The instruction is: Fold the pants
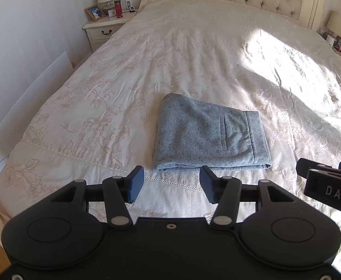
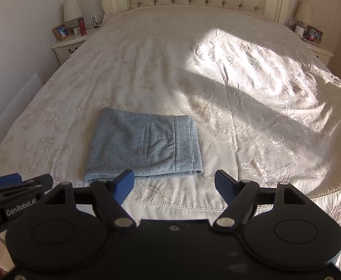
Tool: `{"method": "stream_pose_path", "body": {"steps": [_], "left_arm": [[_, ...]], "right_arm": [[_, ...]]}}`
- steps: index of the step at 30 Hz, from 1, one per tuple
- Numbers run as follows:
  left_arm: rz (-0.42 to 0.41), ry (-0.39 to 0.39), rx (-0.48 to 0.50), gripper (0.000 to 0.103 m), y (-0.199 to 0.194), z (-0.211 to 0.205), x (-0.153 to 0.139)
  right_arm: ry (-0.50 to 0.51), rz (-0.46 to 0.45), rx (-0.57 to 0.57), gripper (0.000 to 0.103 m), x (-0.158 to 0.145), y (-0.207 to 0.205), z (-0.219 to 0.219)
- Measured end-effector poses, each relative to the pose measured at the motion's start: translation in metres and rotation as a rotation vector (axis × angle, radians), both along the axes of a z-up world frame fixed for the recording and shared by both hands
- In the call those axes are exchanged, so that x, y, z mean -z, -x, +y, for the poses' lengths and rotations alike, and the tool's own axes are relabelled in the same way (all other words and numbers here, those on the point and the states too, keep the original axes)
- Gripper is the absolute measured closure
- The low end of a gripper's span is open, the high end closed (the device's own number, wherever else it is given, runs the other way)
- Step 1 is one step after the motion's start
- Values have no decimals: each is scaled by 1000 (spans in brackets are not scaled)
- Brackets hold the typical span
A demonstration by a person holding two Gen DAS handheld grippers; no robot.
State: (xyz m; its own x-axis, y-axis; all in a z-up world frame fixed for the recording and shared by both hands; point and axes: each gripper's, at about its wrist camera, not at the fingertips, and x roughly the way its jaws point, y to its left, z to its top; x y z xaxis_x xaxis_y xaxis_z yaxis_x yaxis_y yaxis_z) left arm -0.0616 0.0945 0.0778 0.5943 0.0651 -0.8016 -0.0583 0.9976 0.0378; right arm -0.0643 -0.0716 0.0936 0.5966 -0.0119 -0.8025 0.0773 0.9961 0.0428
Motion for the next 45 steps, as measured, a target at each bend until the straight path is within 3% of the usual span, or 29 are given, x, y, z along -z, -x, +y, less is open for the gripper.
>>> {"method": "stream_pose_path", "body": {"steps": [45], "left_arm": [[30,-37,18,43,-1,-30,6]], "right_arm": [[-69,27,7,23,17,-8,-27]]}}
